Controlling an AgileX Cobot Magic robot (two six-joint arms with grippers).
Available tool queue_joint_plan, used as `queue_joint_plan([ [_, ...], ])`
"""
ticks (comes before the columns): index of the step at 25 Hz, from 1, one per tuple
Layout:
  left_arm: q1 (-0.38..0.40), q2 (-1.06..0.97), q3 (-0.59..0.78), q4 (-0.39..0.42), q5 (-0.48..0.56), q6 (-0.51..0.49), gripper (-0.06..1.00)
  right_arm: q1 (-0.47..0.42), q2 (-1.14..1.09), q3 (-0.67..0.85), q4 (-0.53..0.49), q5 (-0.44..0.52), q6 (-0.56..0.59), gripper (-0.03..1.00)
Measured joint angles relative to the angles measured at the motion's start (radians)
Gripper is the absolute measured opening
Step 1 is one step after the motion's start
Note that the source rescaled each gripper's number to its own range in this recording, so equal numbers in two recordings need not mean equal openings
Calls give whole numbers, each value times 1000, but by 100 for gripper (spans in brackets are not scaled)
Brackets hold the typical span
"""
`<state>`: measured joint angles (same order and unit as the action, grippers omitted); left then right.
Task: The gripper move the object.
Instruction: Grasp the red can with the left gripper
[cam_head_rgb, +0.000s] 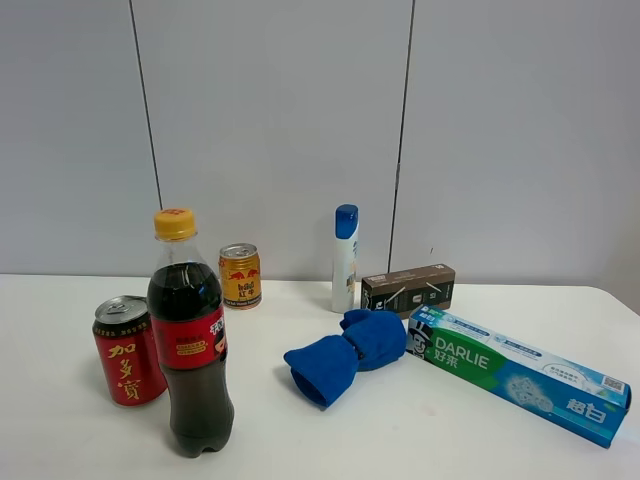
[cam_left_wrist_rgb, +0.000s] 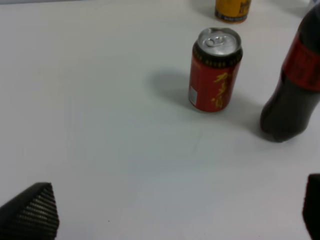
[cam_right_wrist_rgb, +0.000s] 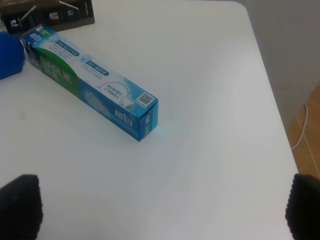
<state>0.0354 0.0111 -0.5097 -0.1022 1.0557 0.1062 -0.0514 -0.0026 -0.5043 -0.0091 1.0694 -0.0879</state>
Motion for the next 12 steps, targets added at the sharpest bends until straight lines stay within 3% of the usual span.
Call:
queue_joint_plan([
  [12,0,0,0,0,0,0,100,0,0,0,0,0,0,100],
])
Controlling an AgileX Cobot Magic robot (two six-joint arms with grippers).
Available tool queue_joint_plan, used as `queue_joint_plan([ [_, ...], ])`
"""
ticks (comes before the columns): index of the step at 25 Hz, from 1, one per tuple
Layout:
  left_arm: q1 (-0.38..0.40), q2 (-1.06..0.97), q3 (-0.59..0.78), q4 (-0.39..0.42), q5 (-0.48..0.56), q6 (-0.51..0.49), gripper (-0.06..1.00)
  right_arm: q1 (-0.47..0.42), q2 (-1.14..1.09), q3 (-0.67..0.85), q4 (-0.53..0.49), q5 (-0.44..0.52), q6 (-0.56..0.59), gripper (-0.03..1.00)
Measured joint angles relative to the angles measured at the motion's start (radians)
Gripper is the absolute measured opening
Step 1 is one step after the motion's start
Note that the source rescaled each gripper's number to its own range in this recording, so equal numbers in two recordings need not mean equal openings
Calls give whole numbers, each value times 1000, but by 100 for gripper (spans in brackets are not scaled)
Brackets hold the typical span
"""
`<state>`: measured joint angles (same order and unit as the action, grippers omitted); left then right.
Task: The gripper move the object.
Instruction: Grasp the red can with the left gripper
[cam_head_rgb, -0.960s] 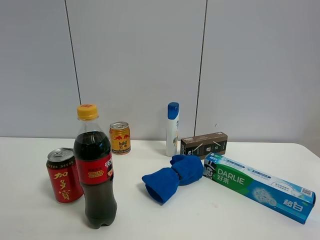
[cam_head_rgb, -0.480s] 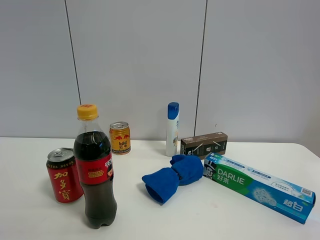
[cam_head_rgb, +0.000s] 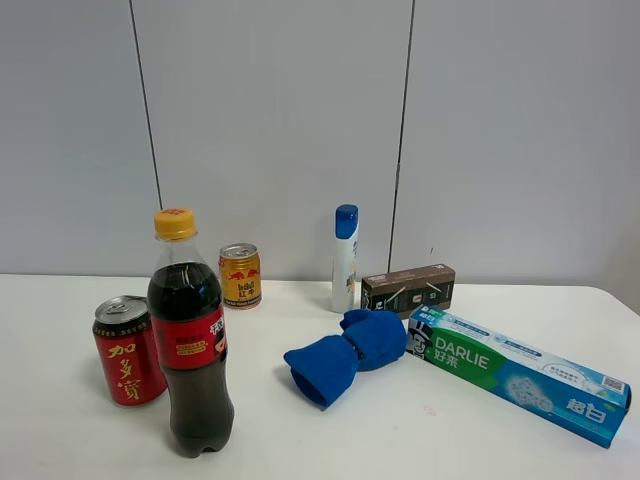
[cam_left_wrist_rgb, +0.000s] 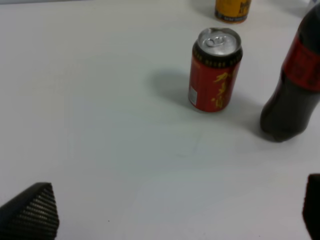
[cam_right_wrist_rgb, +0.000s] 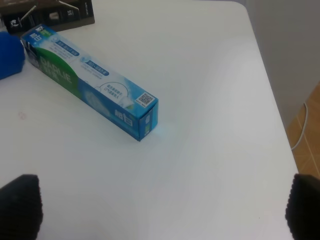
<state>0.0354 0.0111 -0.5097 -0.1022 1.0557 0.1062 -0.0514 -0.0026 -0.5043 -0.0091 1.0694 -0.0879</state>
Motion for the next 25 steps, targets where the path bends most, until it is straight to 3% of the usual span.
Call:
queue_joint_plan([
  [8,0,20,0,-8,0,0,100,0,0,0,0,0,0,100],
  [14,0,197,-93,-47,-1,18,100,0,0,0,0,0,0,100],
  [25,0,593,-335,-148,-62,239,100,0,0,0,0,0,0,100],
])
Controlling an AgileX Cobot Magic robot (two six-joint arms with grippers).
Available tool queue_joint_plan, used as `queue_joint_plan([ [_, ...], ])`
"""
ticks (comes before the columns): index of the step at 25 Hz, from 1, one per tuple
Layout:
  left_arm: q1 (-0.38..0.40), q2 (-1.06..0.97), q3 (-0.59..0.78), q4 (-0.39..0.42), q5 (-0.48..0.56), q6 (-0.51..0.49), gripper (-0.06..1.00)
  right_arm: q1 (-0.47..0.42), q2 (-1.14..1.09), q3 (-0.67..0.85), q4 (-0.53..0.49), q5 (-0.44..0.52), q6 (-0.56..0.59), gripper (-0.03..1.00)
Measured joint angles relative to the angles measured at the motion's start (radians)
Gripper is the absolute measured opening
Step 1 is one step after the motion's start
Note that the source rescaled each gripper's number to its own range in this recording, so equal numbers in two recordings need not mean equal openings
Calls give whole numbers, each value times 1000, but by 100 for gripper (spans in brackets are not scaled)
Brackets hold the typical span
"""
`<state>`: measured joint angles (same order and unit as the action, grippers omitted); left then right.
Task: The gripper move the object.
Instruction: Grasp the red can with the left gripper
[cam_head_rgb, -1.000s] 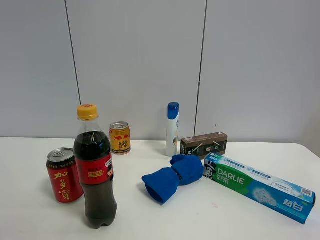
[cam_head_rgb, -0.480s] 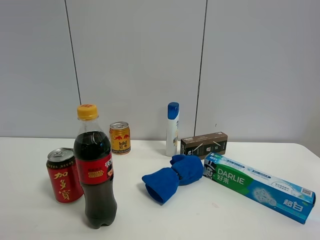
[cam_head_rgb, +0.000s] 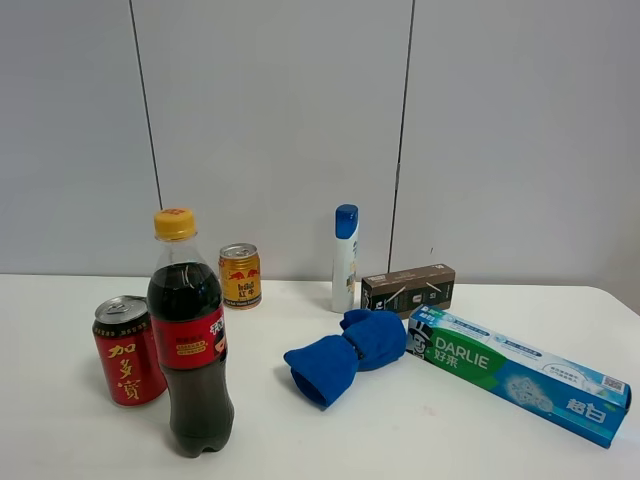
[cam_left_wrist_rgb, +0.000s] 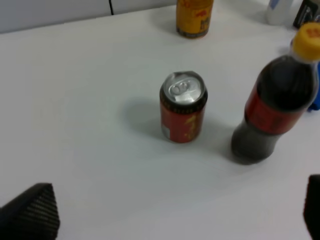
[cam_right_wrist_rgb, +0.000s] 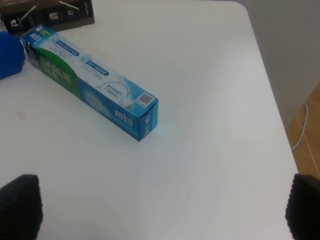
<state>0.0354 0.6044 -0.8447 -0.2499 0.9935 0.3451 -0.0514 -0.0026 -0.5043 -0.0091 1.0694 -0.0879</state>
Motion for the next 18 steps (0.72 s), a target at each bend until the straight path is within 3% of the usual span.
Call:
queue_joint_plan([
  [6,0,136,-6,-87,-40,113,100,0,0,0,0,0,0,100],
  [18,0,402,-61,-92,-138,104,100,0,0,0,0,0,0,100],
])
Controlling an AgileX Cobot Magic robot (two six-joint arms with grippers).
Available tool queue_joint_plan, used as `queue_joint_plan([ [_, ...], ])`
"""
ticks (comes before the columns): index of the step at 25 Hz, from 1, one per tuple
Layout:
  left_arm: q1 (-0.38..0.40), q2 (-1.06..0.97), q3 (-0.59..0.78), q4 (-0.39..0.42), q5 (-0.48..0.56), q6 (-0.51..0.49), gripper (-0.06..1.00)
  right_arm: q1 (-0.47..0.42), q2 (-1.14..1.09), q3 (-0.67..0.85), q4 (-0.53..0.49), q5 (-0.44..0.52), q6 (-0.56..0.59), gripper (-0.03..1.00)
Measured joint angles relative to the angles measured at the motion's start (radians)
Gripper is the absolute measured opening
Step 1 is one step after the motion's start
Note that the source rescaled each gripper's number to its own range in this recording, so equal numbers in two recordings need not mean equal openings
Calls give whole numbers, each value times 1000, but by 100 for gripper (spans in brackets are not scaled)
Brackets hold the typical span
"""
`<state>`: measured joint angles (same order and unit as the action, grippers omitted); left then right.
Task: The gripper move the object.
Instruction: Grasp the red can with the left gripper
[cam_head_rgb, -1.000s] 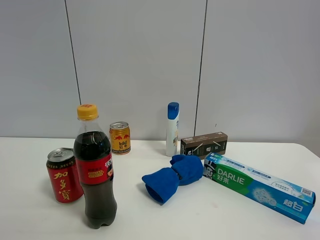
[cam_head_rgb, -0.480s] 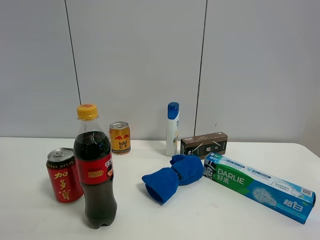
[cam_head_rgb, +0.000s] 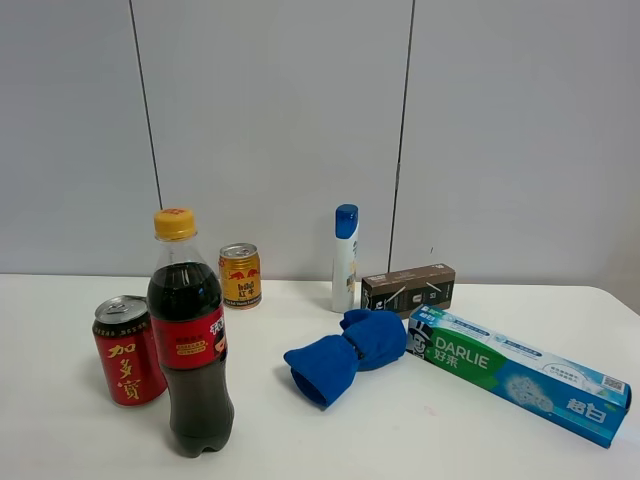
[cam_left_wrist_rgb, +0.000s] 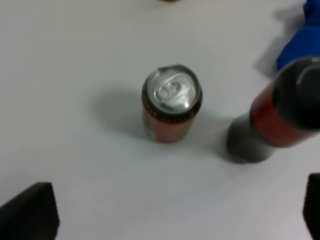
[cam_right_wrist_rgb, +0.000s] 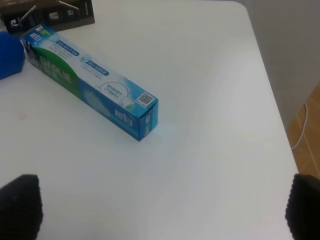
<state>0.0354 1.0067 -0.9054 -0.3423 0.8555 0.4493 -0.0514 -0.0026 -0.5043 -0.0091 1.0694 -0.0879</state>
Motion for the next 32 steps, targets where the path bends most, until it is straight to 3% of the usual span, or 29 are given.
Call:
queue_joint_plan([
  [5,0,159,-93,-8,-13,-44,100,0,0,0,0,0,0,100],
  [18,0,449,-245,-128,-16,-128,100,0,0,0,0,0,0,100],
  [32,-98,628,-291,-106,-44,-215,100,0,0,0,0,0,0,100],
])
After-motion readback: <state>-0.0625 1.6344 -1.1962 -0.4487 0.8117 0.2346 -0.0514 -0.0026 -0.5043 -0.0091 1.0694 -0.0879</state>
